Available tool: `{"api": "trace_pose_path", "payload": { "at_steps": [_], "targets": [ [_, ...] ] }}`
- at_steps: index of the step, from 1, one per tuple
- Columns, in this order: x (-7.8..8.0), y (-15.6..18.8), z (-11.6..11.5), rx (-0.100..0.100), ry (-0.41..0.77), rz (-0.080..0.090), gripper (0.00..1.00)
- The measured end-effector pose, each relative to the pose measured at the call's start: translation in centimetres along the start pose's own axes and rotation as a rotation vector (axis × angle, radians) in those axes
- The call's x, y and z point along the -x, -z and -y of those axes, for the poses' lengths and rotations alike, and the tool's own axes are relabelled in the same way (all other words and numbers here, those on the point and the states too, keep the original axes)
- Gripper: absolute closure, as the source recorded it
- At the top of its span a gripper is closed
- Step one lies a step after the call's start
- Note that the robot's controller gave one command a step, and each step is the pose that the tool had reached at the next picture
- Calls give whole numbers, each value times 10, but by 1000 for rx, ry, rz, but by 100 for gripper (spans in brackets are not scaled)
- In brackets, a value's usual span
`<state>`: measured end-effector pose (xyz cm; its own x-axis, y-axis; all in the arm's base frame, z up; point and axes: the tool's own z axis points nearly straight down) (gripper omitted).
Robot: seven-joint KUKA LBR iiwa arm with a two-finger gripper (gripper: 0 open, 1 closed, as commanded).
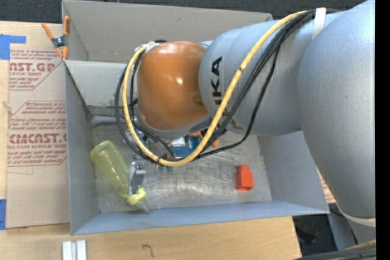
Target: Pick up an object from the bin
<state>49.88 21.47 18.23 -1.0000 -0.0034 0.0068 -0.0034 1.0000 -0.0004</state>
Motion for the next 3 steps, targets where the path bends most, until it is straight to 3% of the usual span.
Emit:
{"api": "trace_pose_path", "payload": {
  "at_steps": [1,3],
  "targets": [
    [2,4,1,2,-2,7,0],
    [-7,-37,-13,4,-166,13,0]
  ]
}}
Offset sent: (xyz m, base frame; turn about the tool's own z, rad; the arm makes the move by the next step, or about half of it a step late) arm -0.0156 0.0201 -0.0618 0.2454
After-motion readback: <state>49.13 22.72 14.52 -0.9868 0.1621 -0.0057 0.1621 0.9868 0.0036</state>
